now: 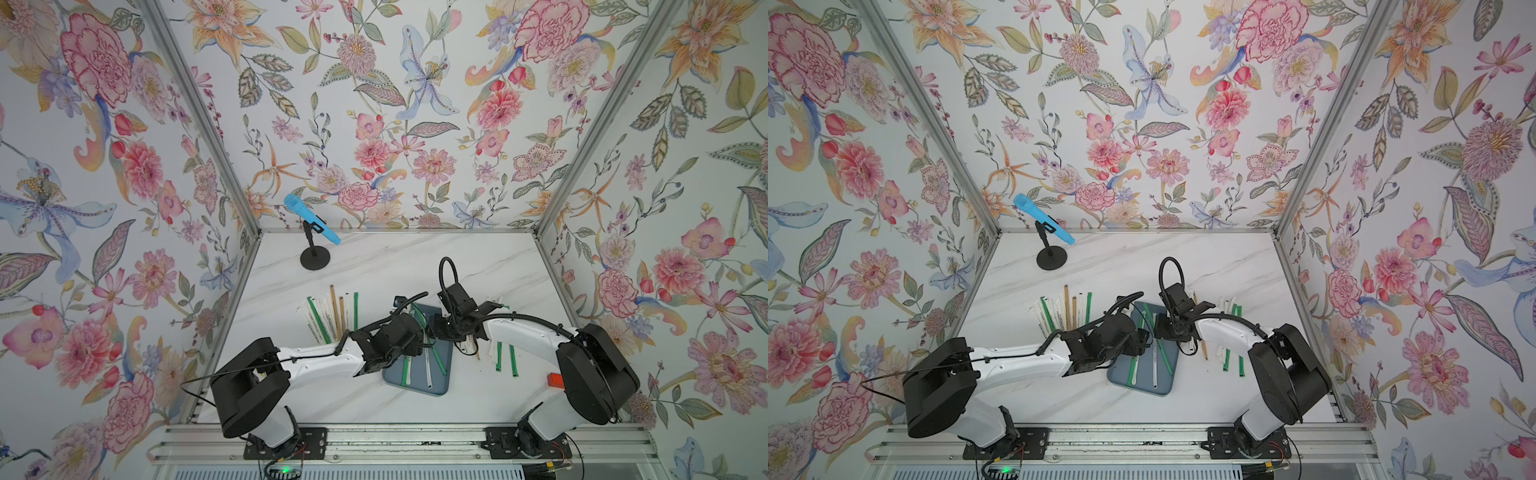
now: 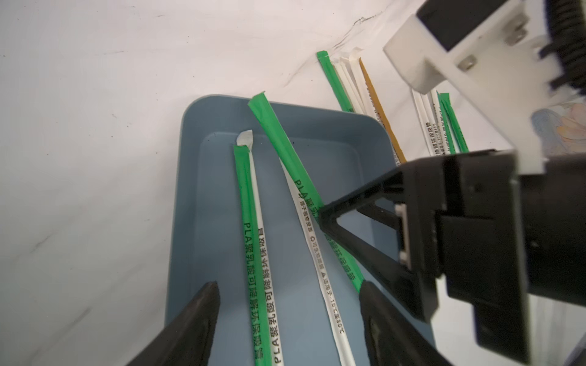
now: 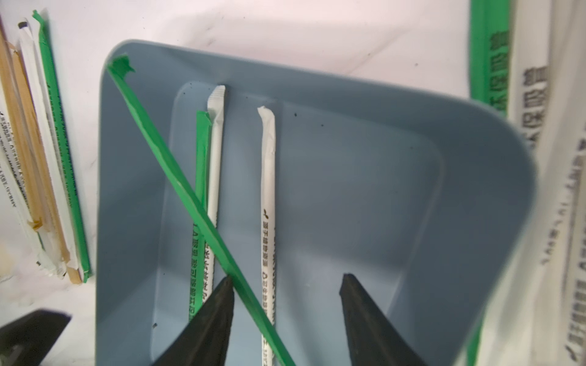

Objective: Put the straws into the storage box
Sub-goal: Place the straw in the storage box, then adjust the straw in the storage box.

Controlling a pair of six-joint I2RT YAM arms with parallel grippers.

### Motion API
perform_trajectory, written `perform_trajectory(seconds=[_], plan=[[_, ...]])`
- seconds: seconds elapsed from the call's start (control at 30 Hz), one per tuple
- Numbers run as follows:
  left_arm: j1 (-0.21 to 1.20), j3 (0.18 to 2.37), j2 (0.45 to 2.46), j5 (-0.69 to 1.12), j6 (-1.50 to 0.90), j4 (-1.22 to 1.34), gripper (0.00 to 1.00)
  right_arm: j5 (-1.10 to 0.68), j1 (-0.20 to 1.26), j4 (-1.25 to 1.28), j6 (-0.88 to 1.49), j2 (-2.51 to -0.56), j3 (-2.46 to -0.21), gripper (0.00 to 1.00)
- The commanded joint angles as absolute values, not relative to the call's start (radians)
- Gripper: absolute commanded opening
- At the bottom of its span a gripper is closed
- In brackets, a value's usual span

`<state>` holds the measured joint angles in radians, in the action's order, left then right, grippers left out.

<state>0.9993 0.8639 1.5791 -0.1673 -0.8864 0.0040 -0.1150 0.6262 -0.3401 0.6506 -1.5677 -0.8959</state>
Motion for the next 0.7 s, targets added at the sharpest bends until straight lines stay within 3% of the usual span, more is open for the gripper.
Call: perform_trajectory(seconds=[0.0,0.67], plan=[[0.965,0.922,1.632,-0.177,-0.827,-0.022,0.73,-0.142,0.636,-0.35,0.65,-1.548,-0.91,0.56],[0.934,1.012,1.742,-0.18,-0.749,-0.038,0.7,-0.216,0.64,-0.341,0.695,-1.476,-0.874,0.56]])
